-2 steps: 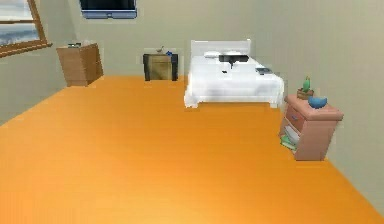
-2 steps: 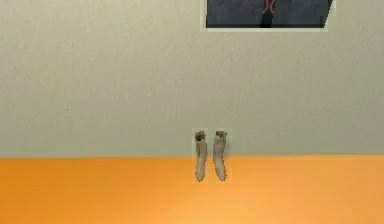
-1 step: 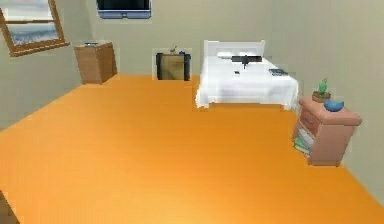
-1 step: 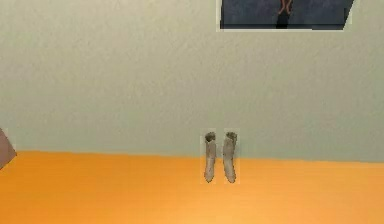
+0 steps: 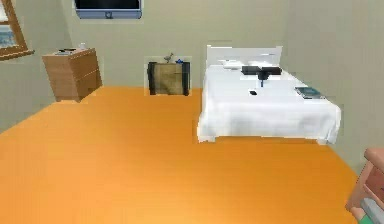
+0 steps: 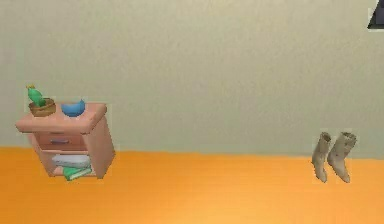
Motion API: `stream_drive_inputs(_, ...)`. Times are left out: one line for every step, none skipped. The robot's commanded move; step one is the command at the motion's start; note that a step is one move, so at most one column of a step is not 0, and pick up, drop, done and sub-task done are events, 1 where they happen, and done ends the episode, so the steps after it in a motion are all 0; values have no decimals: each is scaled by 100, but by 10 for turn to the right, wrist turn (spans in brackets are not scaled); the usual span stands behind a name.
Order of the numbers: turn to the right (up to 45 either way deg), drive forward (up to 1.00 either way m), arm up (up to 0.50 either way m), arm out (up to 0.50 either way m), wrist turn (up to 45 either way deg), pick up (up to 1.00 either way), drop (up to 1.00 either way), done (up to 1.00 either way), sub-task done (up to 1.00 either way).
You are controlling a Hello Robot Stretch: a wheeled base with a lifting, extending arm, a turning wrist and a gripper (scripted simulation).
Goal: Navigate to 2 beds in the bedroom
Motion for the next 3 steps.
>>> stream_drive_inputs(0,100,0,0,0,0,0,0,0)
stream_drive_inputs(-30,0,0,0,0,0,0,0,0)
stream_drive_inputs(0,35,0,0,0,0,0,0,0)
